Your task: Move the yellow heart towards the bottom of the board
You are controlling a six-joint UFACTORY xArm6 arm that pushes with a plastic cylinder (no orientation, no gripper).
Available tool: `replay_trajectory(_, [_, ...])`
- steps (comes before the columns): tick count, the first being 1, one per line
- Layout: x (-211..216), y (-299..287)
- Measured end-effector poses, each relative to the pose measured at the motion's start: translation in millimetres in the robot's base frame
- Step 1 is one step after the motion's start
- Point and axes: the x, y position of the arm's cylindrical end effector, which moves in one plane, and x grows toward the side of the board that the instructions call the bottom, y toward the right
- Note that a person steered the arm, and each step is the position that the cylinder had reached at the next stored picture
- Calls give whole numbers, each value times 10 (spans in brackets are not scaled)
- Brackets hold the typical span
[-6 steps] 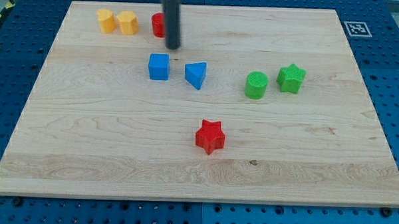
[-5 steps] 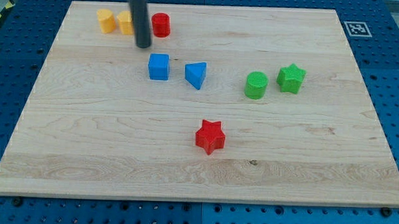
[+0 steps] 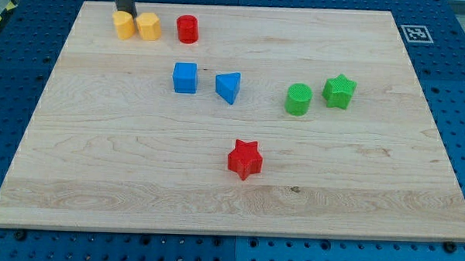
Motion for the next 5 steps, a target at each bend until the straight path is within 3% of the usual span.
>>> replay_trajectory(2, [69,-42])
replay_trajectory(5, [868,-43])
